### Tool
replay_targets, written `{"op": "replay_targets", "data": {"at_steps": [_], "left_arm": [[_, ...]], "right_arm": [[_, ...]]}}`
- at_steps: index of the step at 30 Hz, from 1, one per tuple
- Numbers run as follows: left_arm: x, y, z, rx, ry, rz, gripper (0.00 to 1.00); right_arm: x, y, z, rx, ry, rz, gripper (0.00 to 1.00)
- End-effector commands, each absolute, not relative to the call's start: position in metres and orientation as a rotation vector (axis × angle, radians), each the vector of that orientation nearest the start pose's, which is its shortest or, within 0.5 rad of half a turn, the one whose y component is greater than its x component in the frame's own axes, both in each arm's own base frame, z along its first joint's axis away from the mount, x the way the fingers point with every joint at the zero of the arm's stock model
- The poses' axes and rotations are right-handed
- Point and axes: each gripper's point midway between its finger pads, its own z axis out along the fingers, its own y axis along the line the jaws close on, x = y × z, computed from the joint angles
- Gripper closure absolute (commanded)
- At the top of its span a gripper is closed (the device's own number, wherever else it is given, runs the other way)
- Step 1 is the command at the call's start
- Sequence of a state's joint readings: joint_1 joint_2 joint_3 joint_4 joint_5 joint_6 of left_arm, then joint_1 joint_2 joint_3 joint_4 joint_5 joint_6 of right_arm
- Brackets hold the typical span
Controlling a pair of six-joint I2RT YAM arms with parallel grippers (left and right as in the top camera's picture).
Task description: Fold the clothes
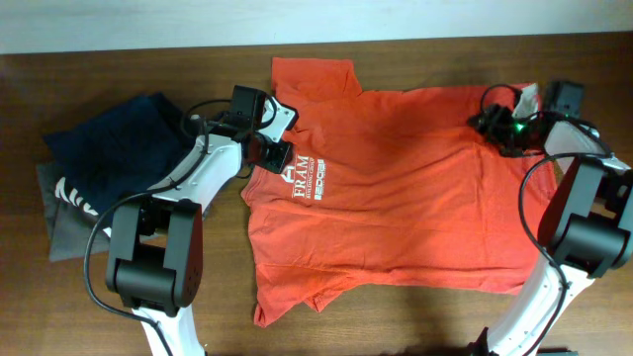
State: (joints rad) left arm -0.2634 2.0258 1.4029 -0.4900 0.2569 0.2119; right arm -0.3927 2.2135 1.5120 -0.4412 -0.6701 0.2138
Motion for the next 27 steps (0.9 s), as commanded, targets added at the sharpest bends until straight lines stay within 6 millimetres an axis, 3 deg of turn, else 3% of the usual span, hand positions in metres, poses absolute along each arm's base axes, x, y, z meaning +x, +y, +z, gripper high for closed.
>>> {"op": "replay_targets", "data": {"at_steps": [1, 3, 9, 12, 15, 16, 18, 19, 20, 27], "left_arm": [[0.459, -0.172, 0.051, 0.76, 2.517, -0.356, 0.92], [0.466, -0.174, 0.067, 0.756, 2.482, -0.352, 1.0], [0.473, -0.176, 0.123, 0.743, 2.369, -0.337, 1.0], [0.461, -0.173, 0.129, 0.746, 2.396, -0.34, 1.0], [0.445, -0.168, 0.12, 0.756, 2.475, -0.349, 1.0], [0.44, -0.167, 0.114, 0.758, 2.503, -0.353, 1.0], [0.432, -0.164, 0.104, 0.777, 2.536, -0.354, 1.0], [0.429, -0.164, 0.098, 0.79, 2.545, -0.354, 1.0], [0.426, -0.163, 0.093, 0.806, 2.554, -0.352, 1.0], [0.411, -0.162, 0.064, 0.903, 2.586, -0.347, 1.0]], "right_arm": [[0.484, -0.061, 0.045, 0.435, 2.421, 1.076, 0.41], [0.477, -0.068, 0.06, 0.425, 2.457, 0.977, 0.43], [0.449, -0.078, 0.129, 0.415, 2.527, 0.615, 0.45], [0.425, -0.081, 0.163, 0.545, 2.53, 0.517, 0.46], [0.399, -0.088, 0.184, 0.651, 2.54, 0.389, 0.45], [0.388, -0.09, 0.186, 0.709, 2.555, 0.356, 0.5], [0.371, -0.09, 0.182, 0.771, 2.605, 0.332, 0.72], [0.364, -0.089, 0.176, 0.791, 2.639, 0.325, 0.88], [0.356, -0.087, 0.167, 0.812, 2.679, 0.326, 0.96], [0.323, -0.074, 0.093, 1.012, 2.846, 0.372, 0.96]]}}
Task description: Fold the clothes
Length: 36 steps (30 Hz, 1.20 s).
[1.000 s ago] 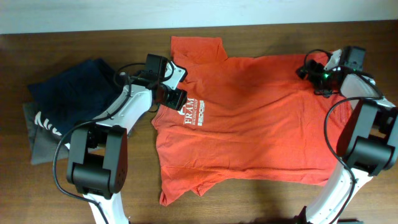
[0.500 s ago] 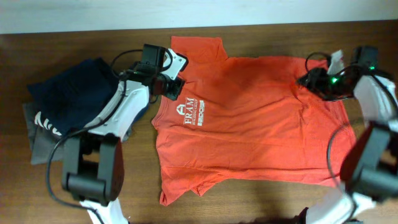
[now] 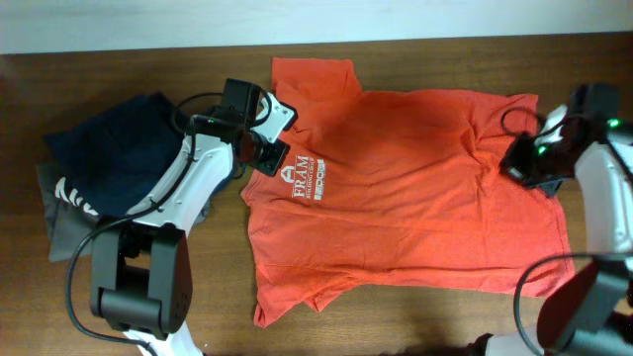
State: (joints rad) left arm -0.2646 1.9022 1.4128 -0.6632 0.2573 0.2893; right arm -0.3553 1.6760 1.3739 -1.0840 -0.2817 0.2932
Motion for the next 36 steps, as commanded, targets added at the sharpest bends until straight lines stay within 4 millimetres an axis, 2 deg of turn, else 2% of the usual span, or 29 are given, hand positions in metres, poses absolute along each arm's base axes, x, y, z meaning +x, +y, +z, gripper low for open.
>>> {"op": "replay_targets", "data": {"at_steps": [1, 6, 9, 16, 23, 25, 27, 30, 33, 36], "left_arm": [[0.409, -0.163, 0.058, 0.919, 2.595, -0.349, 1.0], [0.402, -0.163, 0.019, 1.029, 2.643, -0.356, 1.0], [0.402, -0.163, 0.006, 1.035, 2.659, -0.357, 1.0], [0.419, -0.165, 0.001, 1.022, 2.606, -0.322, 1.0], [0.445, -0.166, -0.039, 0.99, 2.563, -0.266, 1.0], [0.455, -0.162, -0.045, 0.967, 2.548, -0.216, 1.0], [0.473, -0.156, -0.043, 0.878, 2.522, -0.149, 1.0], [0.506, -0.146, -0.025, 0.711, 2.455, -0.096, 1.0], [0.536, -0.135, 0.002, 0.584, 2.403, -0.103, 1.0], [0.559, -0.122, 0.03, 0.533, 2.367, -0.093, 1.0]], "right_arm": [[0.32, -0.073, 0.081, 1.038, 2.856, 0.376, 0.96], [0.313, -0.07, 0.024, 1.117, 2.847, 0.388, 0.96], [0.314, -0.07, 0.003, 1.102, 2.826, 0.389, 0.96], [0.317, -0.071, -0.027, 1.081, 2.787, 0.385, 0.96], [0.328, -0.076, -0.065, 1.163, 2.754, 0.389, 0.96], [0.333, -0.075, -0.072, 1.158, 2.742, 0.41, 0.96], [0.338, -0.073, -0.073, 1.144, 2.728, 0.439, 0.96], [0.347, -0.069, -0.068, 1.096, 2.704, 0.498, 0.96], [0.356, -0.06, -0.06, 1.029, 2.692, 0.597, 0.95], [0.367, -0.053, -0.046, 0.956, 2.665, 0.687, 0.86]]}}
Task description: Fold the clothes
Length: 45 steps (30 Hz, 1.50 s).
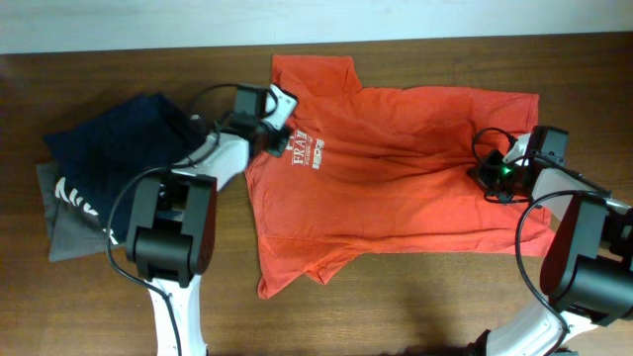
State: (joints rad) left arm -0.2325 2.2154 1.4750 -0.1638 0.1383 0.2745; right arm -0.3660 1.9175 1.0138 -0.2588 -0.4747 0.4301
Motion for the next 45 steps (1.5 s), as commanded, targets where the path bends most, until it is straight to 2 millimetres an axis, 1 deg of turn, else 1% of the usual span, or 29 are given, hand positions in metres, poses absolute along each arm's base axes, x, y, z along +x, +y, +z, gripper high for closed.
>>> {"op": "replay_targets", "data": {"at_steps": [1, 3, 6, 9, 10, 11, 12, 14, 18, 19, 21, 24, 26, 28, 30, 33, 35, 37, 39, 41, 42, 44, 45], "left_arm": [[0.566, -0.117, 0.041, 0.519, 2.358, -0.087, 1.0], [0.579, -0.109, 0.061, 0.494, 2.336, -0.077, 1.0], [0.594, -0.099, 0.094, 0.467, 2.311, -0.066, 1.0], [0.598, -0.095, 0.12, 0.458, 2.32, -0.063, 1.0], [0.595, -0.095, 0.127, 0.46, 2.338, -0.066, 0.98], [0.591, -0.094, 0.133, 0.465, 2.363, -0.068, 0.96], [0.587, -0.095, 0.138, 0.47, 2.386, -0.07, 0.91], [0.574, -0.095, 0.149, 0.481, 2.444, -0.078, 0.77], [0.538, -0.096, 0.161, 0.513, 2.581, -0.097, 0.76], [0.527, -0.096, 0.163, 0.516, 2.62, -0.103, 0.76], [0.513, -0.095, 0.167, 0.456, 2.675, -0.122, 0.77], [0.5, -0.098, 0.177, 0.406, 2.702, -0.181, 0.76], [0.491, -0.103, 0.185, 0.407, 2.709, -0.245, 0.77], [0.478, -0.104, 0.187, 0.378, 2.752, -0.271, 0.76], [0.46, -0.103, 0.183, 0.384, 2.821, -0.276, 0.77], [0.431, -0.112, 0.175, 0.414, 2.933, -0.333, 0.77], [0.422, -0.116, 0.171, 0.461, 2.965, -0.311, 0.76], [0.418, -0.121, 0.167, 0.487, 2.977, -0.298, 0.75], [0.41, -0.129, 0.161, 0.515, 3.001, -0.311, 0.74], [0.4, -0.135, 0.15, 0.549, 3.041, -0.307, 0.74], [0.398, -0.138, 0.145, 0.564, 3.045, -0.306, 0.73], [0.396, -0.144, 0.135, 0.583, 3.052, -0.309, 0.73], [0.391, -0.146, 0.13, 0.593, 3.074, -0.318, 0.73]], "right_arm": [[0.372, -0.051, -0.038, 0.924, 2.65, 0.709, 0.83], [0.381, -0.051, -0.022, 0.88, 2.617, 0.726, 0.79], [0.389, -0.054, 0.007, 0.843, 2.573, 0.713, 0.77], [0.391, -0.058, 0.033, 0.822, 2.544, 0.688, 0.74], [0.39, -0.061, 0.04, 0.828, 2.538, 0.669, 0.7], [0.388, -0.066, 0.049, 0.836, 2.527, 0.646, 0.67], [0.386, -0.071, 0.056, 0.847, 2.516, 0.632, 0.64], [0.384, -0.08, 0.071, 0.86, 2.479, 0.619, 0.61], [0.372, -0.095, 0.096, 0.889, 2.429, 0.591, 0.6], [0.368, -0.099, 0.104, 0.864, 2.425, 0.573, 0.57], [0.363, -0.103, 0.115, 0.817, 2.412, 0.538, 0.52], [0.356, -0.111, 0.128, 0.837, 2.386, 0.501, 0.47], [0.349, -0.113, 0.131, 0.858, 2.387, 0.498, 0.48], [0.336, -0.111, 0.125, 0.928, 2.425, 0.5, 0.49], [0.323, -0.107, 0.117, 0.977, 2.48, 0.5, 0.53], [0.299, -0.108, 0.104, 1.063, 2.57, 0.425, 0.6], [0.291, -0.111, 0.1, 1.098, 2.599, 0.377, 0.61], [0.289, -0.112, 0.099, 1.132, 2.598, 0.366, 0.72], [0.284, -0.109, 0.098, 1.173, 2.604, 0.375, 0.72], [0.281, -0.107, 0.097, 1.183, 2.619, 0.381, 0.6], [0.28, -0.106, 0.096, 1.185, 2.623, 0.383, 0.6], [0.279, -0.103, 0.096, 1.159, 2.639, 0.4, 0.67], [0.275, -0.101, 0.096, 1.158, 2.656, 0.402, 0.67]]}}
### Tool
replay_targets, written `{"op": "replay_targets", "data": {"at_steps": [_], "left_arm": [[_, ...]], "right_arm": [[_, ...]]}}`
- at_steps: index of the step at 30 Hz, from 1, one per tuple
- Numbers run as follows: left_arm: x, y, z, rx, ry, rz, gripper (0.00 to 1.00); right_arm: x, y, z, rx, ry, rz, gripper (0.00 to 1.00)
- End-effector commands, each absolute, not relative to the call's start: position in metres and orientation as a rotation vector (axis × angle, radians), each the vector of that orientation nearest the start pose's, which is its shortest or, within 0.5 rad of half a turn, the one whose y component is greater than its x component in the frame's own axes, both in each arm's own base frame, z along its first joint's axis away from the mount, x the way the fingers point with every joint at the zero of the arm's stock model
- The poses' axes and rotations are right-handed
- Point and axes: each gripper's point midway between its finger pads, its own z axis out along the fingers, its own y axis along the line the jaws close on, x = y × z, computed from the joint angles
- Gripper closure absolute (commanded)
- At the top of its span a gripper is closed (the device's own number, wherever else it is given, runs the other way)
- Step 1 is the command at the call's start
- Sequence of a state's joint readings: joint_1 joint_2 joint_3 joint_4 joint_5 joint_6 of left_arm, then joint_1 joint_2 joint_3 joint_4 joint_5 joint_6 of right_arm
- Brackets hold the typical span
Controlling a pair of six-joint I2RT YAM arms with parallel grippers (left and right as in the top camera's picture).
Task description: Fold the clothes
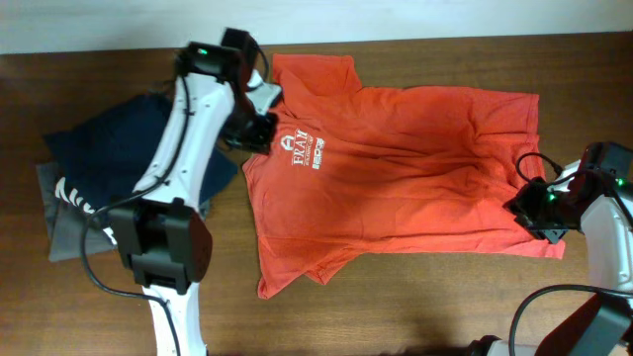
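An orange T-shirt (406,168) with a white chest print (305,156) lies spread flat across the table, neck to the left and hem to the right. My left gripper (255,129) sits at the shirt's neck edge, just left of the print. Its fingers are dark against the wood, and the overhead view does not show whether they pinch cloth. My right gripper (529,206) rests on the shirt's lower right part near the hem corner. Its jaws are too small to read.
A heap of dark navy cloth (119,148) on a grey garment (64,222) lies at the left, under my left arm. The white wall edge (316,20) runs along the table's far side. Bare wood (415,307) shows in front of the shirt.
My left arm has lifted and swung, and its gripper is still at the neck edge. My right gripper has moved from the shirt's right middle down to the lower right hem. The shirt lies much the same.
At first my right gripper was at the bunched far right corner and my left at the neck by the print. Then the right stood beside a flattened corner. Later the shirt had shifted slightly toward the far side, and now the right gripper is at the lower hem.
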State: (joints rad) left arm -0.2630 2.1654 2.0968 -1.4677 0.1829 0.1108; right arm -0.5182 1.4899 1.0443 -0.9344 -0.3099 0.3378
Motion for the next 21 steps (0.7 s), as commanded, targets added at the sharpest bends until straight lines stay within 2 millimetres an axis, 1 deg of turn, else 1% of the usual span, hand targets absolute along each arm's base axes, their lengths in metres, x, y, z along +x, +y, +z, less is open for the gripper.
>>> {"op": "replay_targets", "data": {"at_steps": [1, 4, 5, 6, 7, 8, 9, 11, 12, 13, 15, 18, 19, 20, 21], "left_arm": [[0.385, -0.147, 0.125, 0.603, 3.097, -0.317, 0.74], [0.365, -0.15, 0.107, 0.637, 3.173, -0.313, 0.74], [0.358, -0.151, 0.099, 0.638, 3.203, -0.31, 0.74], [0.351, -0.151, 0.092, 0.636, 3.228, -0.306, 0.75], [0.345, -0.152, 0.084, 0.635, 3.253, -0.301, 0.75], [0.341, -0.153, 0.077, 0.632, 3.268, -0.297, 0.79], [0.335, -0.153, 0.068, 0.62, 3.288, -0.293, 0.8], [0.33, -0.153, 0.06, 0.616, 3.297, -0.29, 0.8], [0.329, -0.152, 0.059, 0.615, 3.292, -0.291, 0.8], [0.328, -0.152, 0.061, 0.615, 3.285, -0.292, 0.8], [0.328, -0.151, 0.075, 0.615, 3.25, -0.293, 0.8], [0.325, -0.144, 0.107, 0.612, 3.182, -0.24, 0.79], [0.322, -0.141, 0.117, 0.602, 3.168, -0.229, 0.78], [0.317, -0.139, 0.126, 0.59, 3.153, -0.231, 0.76], [0.313, -0.137, 0.134, 0.586, 3.14, -0.233, 0.74]], "right_arm": [[0.271, -0.098, 0.094, 1.155, 2.68, 0.405, 0.67], [0.256, -0.093, 0.087, 1.158, 2.742, 0.394, 0.66], [0.252, -0.092, 0.083, 1.167, 2.756, 0.391, 0.61], [0.248, -0.09, 0.079, 1.179, 2.77, 0.389, 0.54], [0.245, -0.088, 0.075, 1.185, 2.779, 0.393, 0.51], [0.241, -0.087, 0.071, 1.194, 2.787, 0.397, 0.48], [0.237, -0.085, 0.067, 1.203, 2.798, 0.401, 0.43], [0.231, -0.081, 0.061, 1.213, 2.814, 0.405, 0.4], [0.229, -0.081, 0.058, 1.218, 2.821, 0.401, 0.39], [0.227, -0.08, 0.056, 1.222, 2.827, 0.398, 0.38], [0.222, -0.078, 0.052, 1.231, 2.839, 0.398, 0.34], [0.215, -0.076, 0.047, 1.251, 2.857, 0.39, 0.25], [0.214, -0.078, 0.046, 1.271, 2.852, 0.379, 0.24], [0.212, -0.081, 0.045, 1.309, 2.843, 0.359, 0.2], [0.21, -0.085, 0.044, 1.34, 2.83, 0.339, 0.19]]}}
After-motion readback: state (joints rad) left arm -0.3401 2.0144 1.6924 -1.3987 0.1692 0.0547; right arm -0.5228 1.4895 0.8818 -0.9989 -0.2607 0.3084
